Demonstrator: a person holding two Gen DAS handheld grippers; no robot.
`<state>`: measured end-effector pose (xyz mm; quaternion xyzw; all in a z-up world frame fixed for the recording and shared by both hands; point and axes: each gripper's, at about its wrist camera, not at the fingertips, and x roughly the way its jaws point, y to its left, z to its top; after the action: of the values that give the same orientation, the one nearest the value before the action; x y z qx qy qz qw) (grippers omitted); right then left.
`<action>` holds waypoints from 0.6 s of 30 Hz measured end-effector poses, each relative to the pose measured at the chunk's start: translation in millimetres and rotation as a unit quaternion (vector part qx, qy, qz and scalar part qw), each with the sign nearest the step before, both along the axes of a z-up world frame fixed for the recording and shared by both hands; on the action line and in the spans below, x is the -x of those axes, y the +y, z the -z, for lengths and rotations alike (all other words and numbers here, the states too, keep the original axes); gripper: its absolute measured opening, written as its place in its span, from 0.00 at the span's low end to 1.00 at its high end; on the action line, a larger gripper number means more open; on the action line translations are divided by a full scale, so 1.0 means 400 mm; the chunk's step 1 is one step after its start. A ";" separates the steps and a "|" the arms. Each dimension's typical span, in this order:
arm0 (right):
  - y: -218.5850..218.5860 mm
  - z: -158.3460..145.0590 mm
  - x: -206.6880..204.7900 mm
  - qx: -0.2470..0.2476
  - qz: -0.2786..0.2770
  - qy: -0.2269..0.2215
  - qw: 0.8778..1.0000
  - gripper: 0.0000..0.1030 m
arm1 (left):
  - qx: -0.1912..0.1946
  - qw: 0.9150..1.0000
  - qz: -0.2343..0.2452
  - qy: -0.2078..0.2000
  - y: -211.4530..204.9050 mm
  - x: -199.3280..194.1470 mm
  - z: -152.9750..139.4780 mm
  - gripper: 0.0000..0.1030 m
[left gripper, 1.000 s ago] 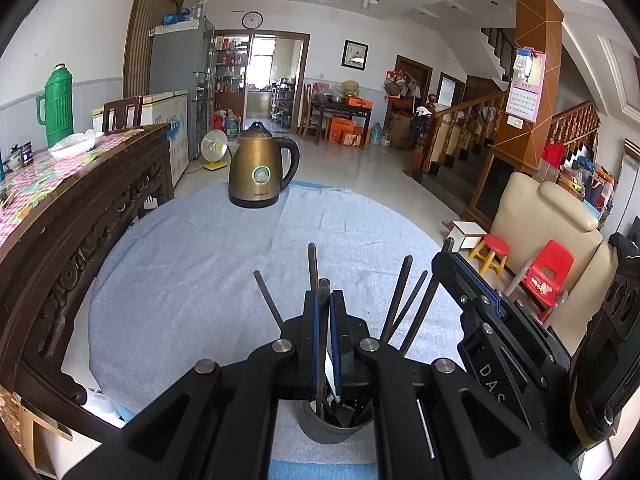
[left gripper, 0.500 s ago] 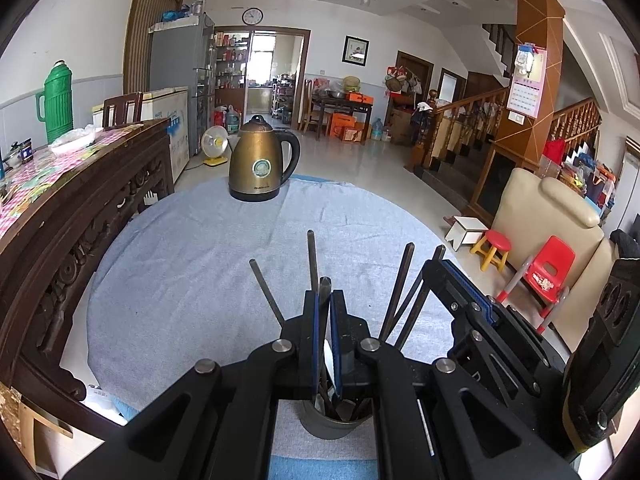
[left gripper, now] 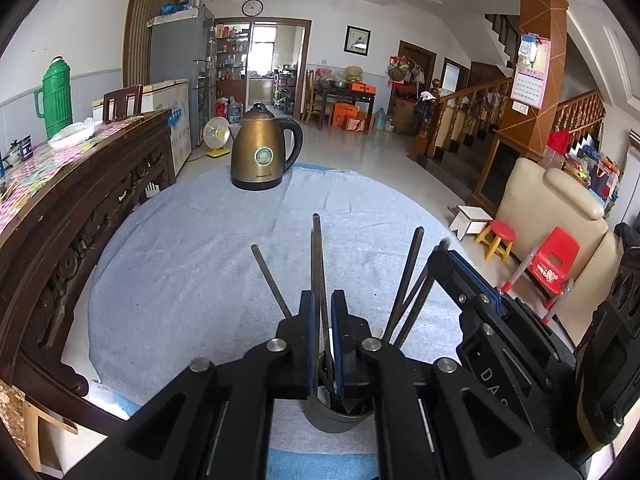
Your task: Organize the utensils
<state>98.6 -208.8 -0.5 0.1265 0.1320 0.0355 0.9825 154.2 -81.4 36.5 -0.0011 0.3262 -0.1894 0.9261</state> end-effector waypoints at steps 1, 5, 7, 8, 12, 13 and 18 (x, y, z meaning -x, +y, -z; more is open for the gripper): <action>-0.001 0.000 0.001 -0.002 0.000 0.000 1.000 0.11 | -0.002 1.000 0.001 0.000 -0.002 0.000 0.000 0.13; -0.011 -0.003 0.004 -0.008 0.006 -0.002 1.000 0.23 | -0.009 1.000 -0.008 -0.012 0.006 0.008 -0.003 0.56; -0.019 -0.004 0.011 -0.012 0.009 -0.007 1.000 0.23 | -0.019 0.999 -0.013 -0.026 0.006 0.015 -0.005 0.58; -0.023 -0.004 0.014 -0.012 0.012 -0.007 1.000 0.23 | -0.026 0.999 -0.014 -0.029 0.006 0.018 -0.007 0.62; -0.042 -0.004 0.024 -0.015 0.020 -0.006 1.000 0.23 | -0.035 0.999 -0.016 -0.031 0.011 0.024 -0.007 0.69; -0.047 -0.003 0.028 -0.016 0.021 -0.005 1.000 0.23 | -0.038 0.999 -0.017 -0.029 0.013 0.024 -0.006 0.71; -0.068 0.007 0.050 -0.016 0.026 0.018 0.999 0.32 | -0.066 0.997 -0.030 -0.025 0.025 0.038 0.009 0.78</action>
<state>78.4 -235.8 -3.1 0.1461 0.1453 0.0102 0.9785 138.9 -71.3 33.0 0.0546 0.3142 -0.1394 0.9375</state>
